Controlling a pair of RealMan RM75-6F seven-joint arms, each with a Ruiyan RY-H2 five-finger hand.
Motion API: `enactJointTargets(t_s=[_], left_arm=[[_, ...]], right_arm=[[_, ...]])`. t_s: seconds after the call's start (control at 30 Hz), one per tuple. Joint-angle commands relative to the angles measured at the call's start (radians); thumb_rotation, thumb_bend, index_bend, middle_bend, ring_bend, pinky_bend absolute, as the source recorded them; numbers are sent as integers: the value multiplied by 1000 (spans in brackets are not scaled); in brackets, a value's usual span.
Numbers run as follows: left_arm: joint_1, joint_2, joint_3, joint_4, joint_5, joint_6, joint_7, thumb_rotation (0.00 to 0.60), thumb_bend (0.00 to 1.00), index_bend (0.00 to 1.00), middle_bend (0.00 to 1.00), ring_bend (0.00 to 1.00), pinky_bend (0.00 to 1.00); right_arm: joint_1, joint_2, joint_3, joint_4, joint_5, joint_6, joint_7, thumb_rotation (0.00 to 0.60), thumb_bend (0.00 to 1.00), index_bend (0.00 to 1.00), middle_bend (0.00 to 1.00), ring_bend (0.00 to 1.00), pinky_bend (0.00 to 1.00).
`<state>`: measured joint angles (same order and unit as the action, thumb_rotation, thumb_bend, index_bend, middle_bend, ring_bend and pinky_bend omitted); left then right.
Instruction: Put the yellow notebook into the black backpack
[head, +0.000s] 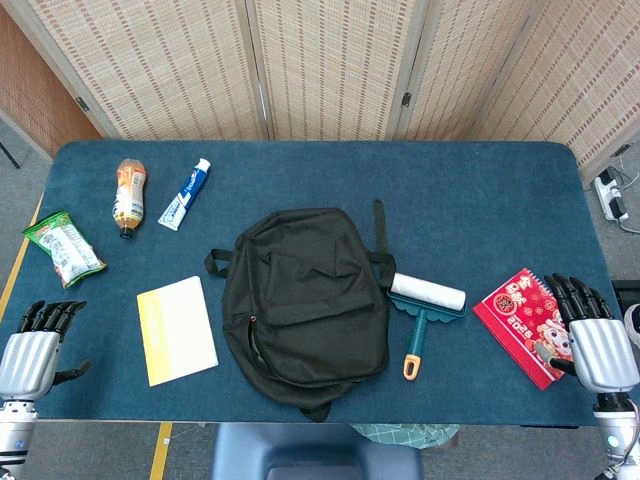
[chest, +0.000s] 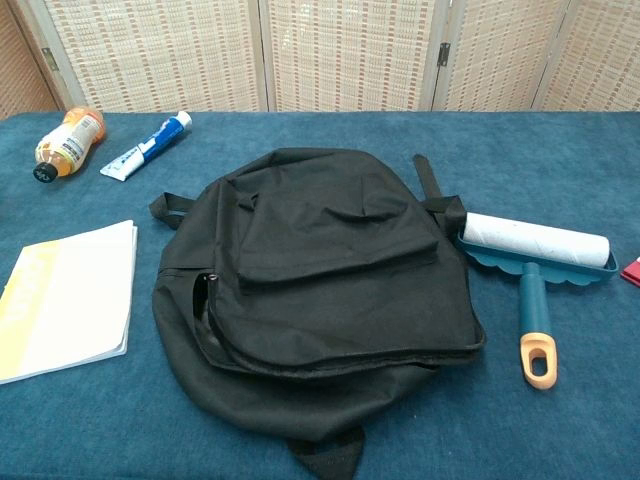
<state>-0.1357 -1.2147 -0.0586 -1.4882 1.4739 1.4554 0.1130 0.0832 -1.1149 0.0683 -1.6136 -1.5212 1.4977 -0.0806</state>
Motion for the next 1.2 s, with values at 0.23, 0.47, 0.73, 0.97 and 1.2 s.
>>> enactJointTargets(t_s=[0.23,0.47,0.73,0.97,1.2], left_arm=[[3,-22,9,52,27,16,-31,600,155,219,248,206,145],[-16,-51,22,123,58,-5,-85,600,103,216,248,200,144],[-61,-140,43,282,114,-38,-171,600,56,203,248,200,144],[-113,-215,59,427,145,-89,-222,600,51,186,247,197,144],[-132,-267,69,510,148,-108,-252,600,51,179,241,188,144]], right_arm=[[-1,7,2,-10,-13,14,2,600,96,34,128,95,142],[-5,22,0,-25,-32,29,6,600,97,33,127,95,142],[-14,31,-9,-35,-48,45,15,600,98,34,127,95,142],[-22,35,-13,-43,-59,58,19,600,97,34,127,95,142],[-24,32,-14,-44,-60,59,19,600,97,34,127,95,142]])
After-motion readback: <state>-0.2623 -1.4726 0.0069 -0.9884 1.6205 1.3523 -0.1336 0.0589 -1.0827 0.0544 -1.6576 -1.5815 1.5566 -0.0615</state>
